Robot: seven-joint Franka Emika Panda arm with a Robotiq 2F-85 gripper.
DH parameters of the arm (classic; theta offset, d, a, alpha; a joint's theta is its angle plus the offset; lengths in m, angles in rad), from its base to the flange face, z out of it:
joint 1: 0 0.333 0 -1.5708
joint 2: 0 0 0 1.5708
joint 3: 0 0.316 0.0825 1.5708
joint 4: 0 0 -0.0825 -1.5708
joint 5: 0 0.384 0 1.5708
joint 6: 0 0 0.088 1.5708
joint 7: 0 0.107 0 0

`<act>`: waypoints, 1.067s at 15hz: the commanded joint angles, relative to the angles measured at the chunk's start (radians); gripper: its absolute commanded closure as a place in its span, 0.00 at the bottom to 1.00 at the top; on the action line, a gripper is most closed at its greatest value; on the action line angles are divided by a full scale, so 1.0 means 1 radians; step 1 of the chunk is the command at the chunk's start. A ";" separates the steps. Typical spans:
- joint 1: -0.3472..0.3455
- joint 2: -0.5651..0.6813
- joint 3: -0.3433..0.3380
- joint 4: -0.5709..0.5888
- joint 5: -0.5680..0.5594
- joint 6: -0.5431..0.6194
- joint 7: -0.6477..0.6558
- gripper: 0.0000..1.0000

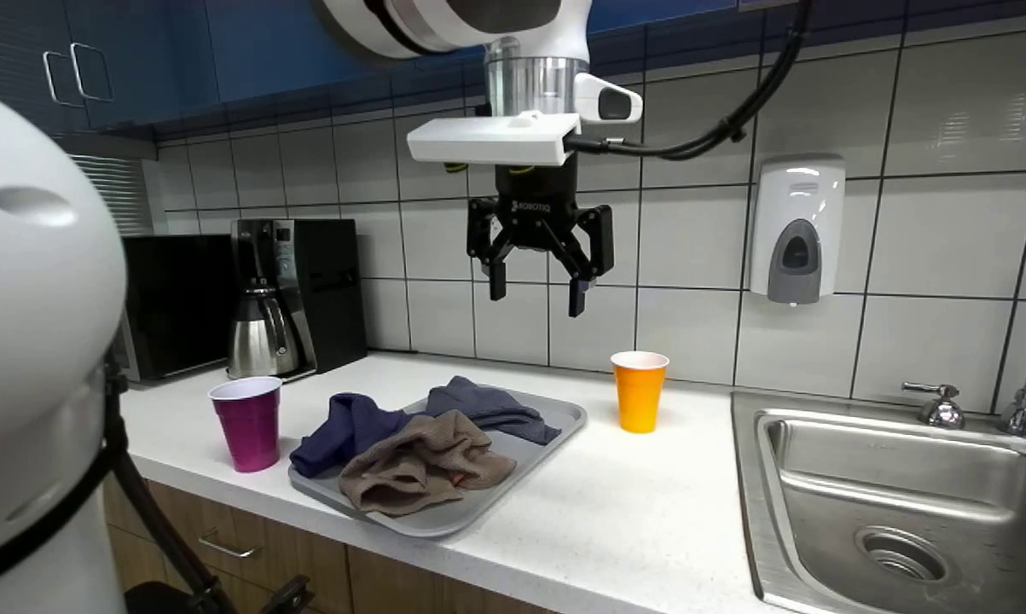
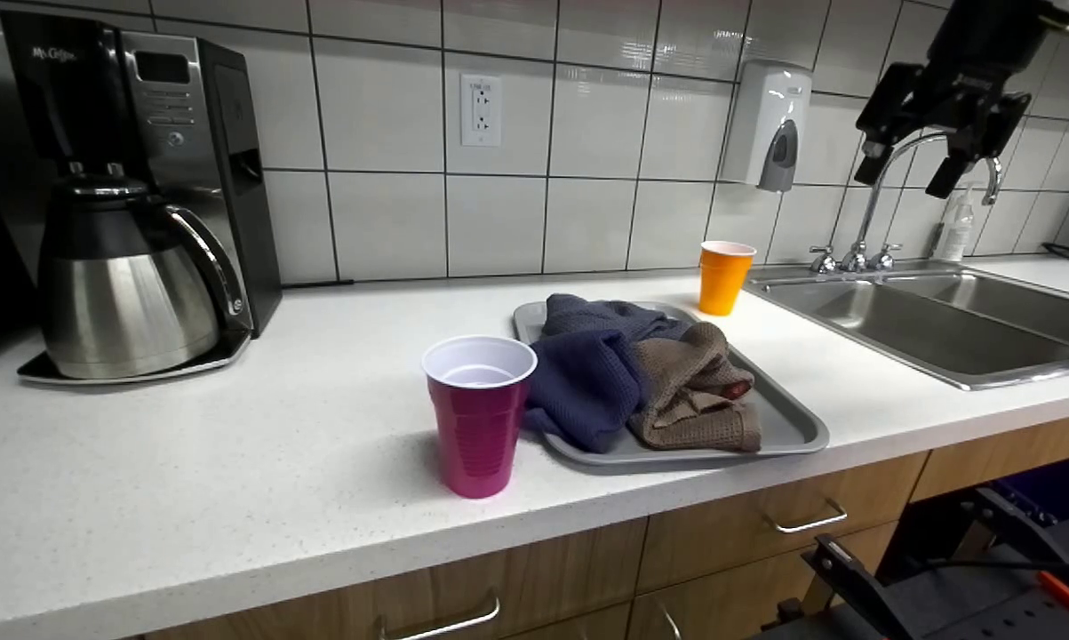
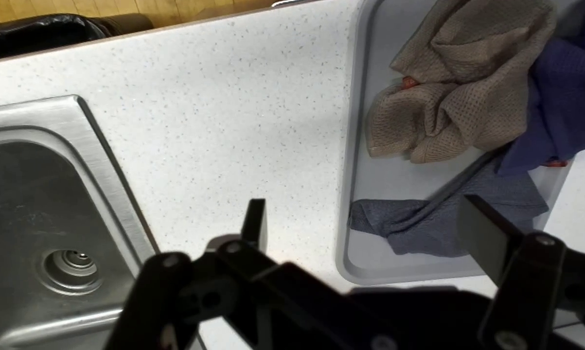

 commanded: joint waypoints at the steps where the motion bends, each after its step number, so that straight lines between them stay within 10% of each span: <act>1: 0.018 0.009 0.051 -0.031 0.034 0.061 0.071 0.00; 16: 0.134 0.327 0.205 -0.031 0.084 0.350 0.274 0.00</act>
